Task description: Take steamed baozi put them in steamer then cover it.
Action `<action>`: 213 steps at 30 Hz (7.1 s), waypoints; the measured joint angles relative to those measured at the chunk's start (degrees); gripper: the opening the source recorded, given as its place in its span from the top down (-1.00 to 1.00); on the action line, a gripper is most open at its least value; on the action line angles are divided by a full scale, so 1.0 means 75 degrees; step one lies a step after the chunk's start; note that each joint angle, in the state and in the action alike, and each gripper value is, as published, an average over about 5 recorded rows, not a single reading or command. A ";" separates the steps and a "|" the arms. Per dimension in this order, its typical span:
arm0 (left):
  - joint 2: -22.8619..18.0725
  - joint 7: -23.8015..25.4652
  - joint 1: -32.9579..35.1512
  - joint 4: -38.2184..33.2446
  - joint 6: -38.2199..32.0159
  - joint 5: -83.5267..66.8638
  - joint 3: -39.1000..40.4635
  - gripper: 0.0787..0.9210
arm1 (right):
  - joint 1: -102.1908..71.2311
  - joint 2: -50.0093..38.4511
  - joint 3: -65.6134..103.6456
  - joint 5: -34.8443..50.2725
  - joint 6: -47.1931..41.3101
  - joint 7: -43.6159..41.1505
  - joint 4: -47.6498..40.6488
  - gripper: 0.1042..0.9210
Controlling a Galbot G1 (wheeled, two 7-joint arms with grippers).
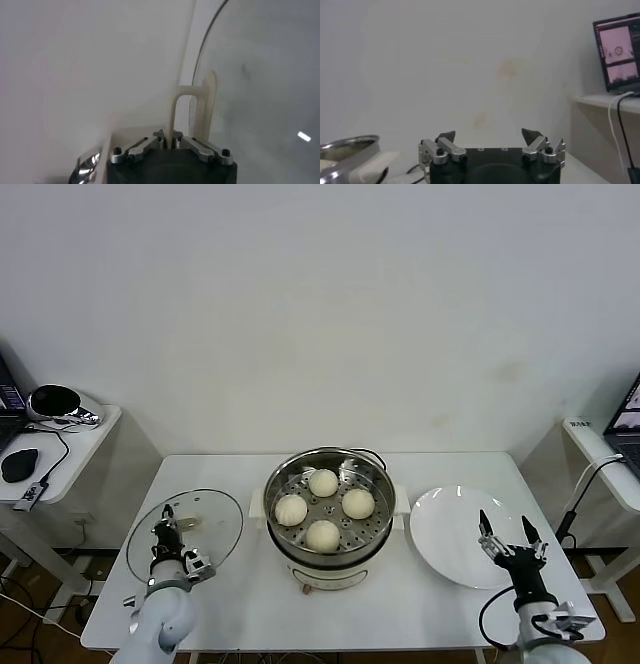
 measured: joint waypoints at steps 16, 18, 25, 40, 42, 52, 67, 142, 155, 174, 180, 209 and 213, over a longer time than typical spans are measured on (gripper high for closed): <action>-0.0747 0.1358 0.0602 -0.2982 0.1693 0.2442 0.0023 0.82 | 0.0111 0.0318 0.0107 -0.0423 -0.0300 0.0142 0.0161 -0.76; -0.0872 0.1527 0.0587 -0.3222 0.1777 0.2713 0.0121 0.82 | 0.0113 0.0378 0.0125 -0.0504 -0.0365 0.0167 0.0178 -0.76; -0.1265 0.2043 0.0414 -0.3653 0.1936 0.3392 0.0665 0.82 | 0.0231 0.0588 0.0176 -0.0845 -0.0595 0.0219 0.0046 -0.76; -0.2151 0.2883 -0.0782 -0.2870 0.1937 0.4047 0.2231 0.82 | 0.0461 0.0962 0.0366 -0.1329 -0.0774 0.0272 -0.0438 -0.76; -0.2264 0.2953 -0.0937 -0.2746 0.1936 0.4076 0.2465 0.82 | 0.0490 0.0971 0.0377 -0.1350 -0.0796 0.0273 -0.0462 -0.76; -0.2557 0.2984 -0.1551 -0.2048 0.1935 0.4067 0.3619 0.82 | 0.0512 0.0994 0.0455 -0.1427 -0.0837 0.0289 -0.0588 -0.76; -0.2726 0.2967 -0.1821 -0.1244 0.1934 0.4230 0.4203 0.82 | 0.0532 0.1053 0.0488 -0.1521 -0.0825 0.0284 -0.0675 -0.76; -0.2479 0.3510 -0.1697 -0.1480 0.1938 0.3909 0.4165 -0.03 | 0.0637 0.1217 0.0373 -0.1664 -0.0639 0.0239 -0.0928 -0.76; -0.2215 0.3717 -0.1269 -0.2299 0.1935 0.3847 0.4428 -0.75 | 0.0684 0.1233 0.0362 -0.1706 -0.0582 0.0230 -0.1023 -0.76; -0.1491 0.3464 -0.0321 -0.4280 0.1934 0.2645 0.3792 -0.77 | 0.0371 0.1377 0.0136 -0.1913 -0.0683 0.0092 -0.0773 -0.76; -0.1023 0.2294 0.0289 -0.4812 0.1935 0.0294 0.2535 -0.77 | 0.0013 0.1474 -0.0063 -0.2113 -0.0508 0.0070 -0.0646 -0.76; -0.1535 0.0708 0.4518 -0.4593 -0.2069 -0.7477 -0.1351 -0.77 | -0.1668 0.0934 -0.0811 -0.2974 -0.0801 -0.0462 0.0880 -0.76; -0.1642 0.0732 0.4773 -0.4669 -0.2070 -0.7478 -0.1442 -0.77 | -0.1740 0.0908 -0.0813 -0.3017 -0.0957 -0.0502 0.1041 -0.76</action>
